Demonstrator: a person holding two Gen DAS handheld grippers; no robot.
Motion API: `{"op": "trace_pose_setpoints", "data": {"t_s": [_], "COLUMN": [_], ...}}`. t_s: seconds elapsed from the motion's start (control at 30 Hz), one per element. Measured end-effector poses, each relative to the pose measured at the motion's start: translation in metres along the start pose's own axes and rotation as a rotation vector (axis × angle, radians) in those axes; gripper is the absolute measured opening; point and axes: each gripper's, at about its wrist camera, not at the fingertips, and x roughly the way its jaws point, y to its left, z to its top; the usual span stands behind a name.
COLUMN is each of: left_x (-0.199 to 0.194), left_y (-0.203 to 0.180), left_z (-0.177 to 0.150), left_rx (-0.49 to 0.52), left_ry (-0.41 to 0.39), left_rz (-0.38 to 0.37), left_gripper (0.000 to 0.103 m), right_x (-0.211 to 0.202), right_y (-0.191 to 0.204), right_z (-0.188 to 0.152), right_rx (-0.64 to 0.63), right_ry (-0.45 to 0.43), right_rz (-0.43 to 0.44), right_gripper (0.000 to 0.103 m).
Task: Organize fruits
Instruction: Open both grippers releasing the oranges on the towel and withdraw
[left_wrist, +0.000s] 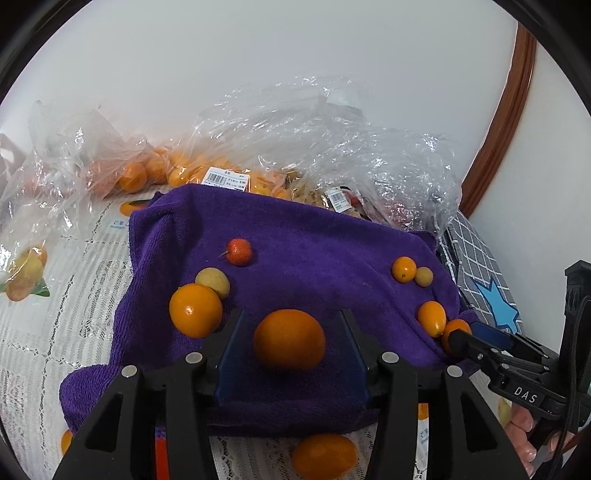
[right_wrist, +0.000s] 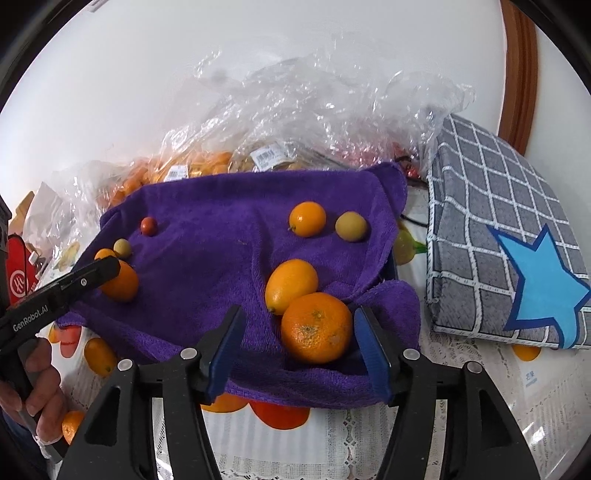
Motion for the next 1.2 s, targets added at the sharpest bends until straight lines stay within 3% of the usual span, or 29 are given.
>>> {"op": "trace_pose_setpoints", "data": {"t_s": [0.1,0.4,0.5,0.67,0.97,1.2], "left_x": [-0.004,-0.025,-0.032,-0.043,-0.066,-0.079], "left_y": [0.000,-0.007,-0.006,0.003,0.017,0.028], "left_z": [0.000,-0.006,-0.008,-0.012,-0.023,-0.036], "left_rx": [-0.001,0.033,0.035,-0.004,-0.008,0.008], "left_ry": [-0.019,-0.093,-0.112,-0.125,-0.131,-0.086], "left_rz": [-0.003,-0.009,-0.002,-0.004,0.006,0.015], "left_gripper": [0.048,0.049,0.049,0.048,0.048,0.051], "right_x": [-0.007,-0.026,-0.035,-0.044,-0.075,-0.077], "right_y": [-0.002,0.008,0.011,0.014,0.052,0.071], "right_z": [0.001,0.000,-0.001,-0.008,-0.039,-0.067], "right_rx": [0.006,-0.032,-0.015,0.046,-0.023,-0.045], "right_ry": [-0.037,-0.146,-0.170,-0.120,-0.088,-0.028], "right_rz": [-0.006,-0.074,-0.045,0.018,0.047,0.051], "right_gripper": [0.066,0.066,0.065,0.061,0.061,0.057]}}
